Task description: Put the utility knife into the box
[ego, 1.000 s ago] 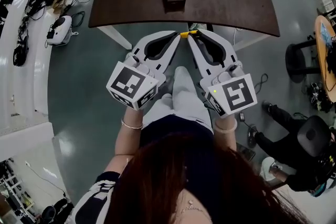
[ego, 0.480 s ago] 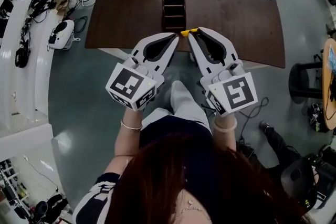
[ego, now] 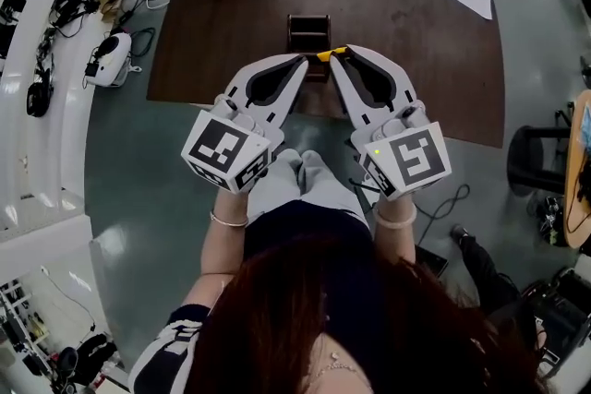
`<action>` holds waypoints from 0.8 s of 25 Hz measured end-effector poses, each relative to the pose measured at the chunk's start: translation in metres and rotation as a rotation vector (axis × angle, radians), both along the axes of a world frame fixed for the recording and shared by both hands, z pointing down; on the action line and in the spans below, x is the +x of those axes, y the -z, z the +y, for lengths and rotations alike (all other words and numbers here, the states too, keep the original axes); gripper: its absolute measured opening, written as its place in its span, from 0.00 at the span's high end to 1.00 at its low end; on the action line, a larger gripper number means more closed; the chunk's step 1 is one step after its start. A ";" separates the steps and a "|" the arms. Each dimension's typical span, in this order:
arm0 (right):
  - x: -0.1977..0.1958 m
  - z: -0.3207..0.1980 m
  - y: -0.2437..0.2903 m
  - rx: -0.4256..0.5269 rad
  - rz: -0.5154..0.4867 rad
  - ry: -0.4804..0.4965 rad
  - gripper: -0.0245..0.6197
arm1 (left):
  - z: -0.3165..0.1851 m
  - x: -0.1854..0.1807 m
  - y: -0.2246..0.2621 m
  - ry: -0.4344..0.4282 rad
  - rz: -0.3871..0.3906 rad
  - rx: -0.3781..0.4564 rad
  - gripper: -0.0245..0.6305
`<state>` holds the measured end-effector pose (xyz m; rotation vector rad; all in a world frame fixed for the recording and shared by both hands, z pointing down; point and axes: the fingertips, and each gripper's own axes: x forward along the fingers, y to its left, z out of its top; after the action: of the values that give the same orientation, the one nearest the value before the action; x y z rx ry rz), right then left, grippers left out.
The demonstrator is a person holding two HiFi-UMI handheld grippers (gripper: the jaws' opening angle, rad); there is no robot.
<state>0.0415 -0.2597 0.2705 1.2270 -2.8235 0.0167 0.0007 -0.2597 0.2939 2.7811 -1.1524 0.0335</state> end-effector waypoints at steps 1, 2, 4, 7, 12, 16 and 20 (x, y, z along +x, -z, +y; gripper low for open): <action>0.000 -0.005 -0.001 -0.003 0.004 -0.007 0.88 | -0.006 0.000 -0.001 -0.006 0.002 -0.003 0.96; 0.000 -0.009 -0.002 -0.007 0.008 -0.014 0.88 | -0.012 0.001 -0.003 -0.011 0.002 -0.008 0.96; 0.001 -0.017 -0.007 -0.023 0.017 -0.026 0.88 | -0.024 0.002 -0.007 -0.021 -0.001 -0.016 0.96; 0.001 -0.032 -0.023 -0.072 0.024 -0.046 0.88 | -0.041 0.000 -0.014 -0.031 0.003 -0.030 0.96; 0.004 -0.044 -0.059 -0.160 0.027 -0.045 0.88 | -0.053 0.002 -0.029 -0.011 0.048 -0.063 0.96; -0.003 -0.057 -0.094 -0.221 -0.017 -0.025 0.88 | -0.063 -0.002 -0.053 0.003 0.067 -0.113 0.96; -0.010 -0.067 -0.136 -0.272 0.002 -0.020 0.88 | -0.073 -0.007 -0.089 0.027 0.076 -0.172 0.96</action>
<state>0.0318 -0.3269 0.4062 1.1913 -2.6921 0.3858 -0.0060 -0.3323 0.3826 2.5936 -1.1134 0.0229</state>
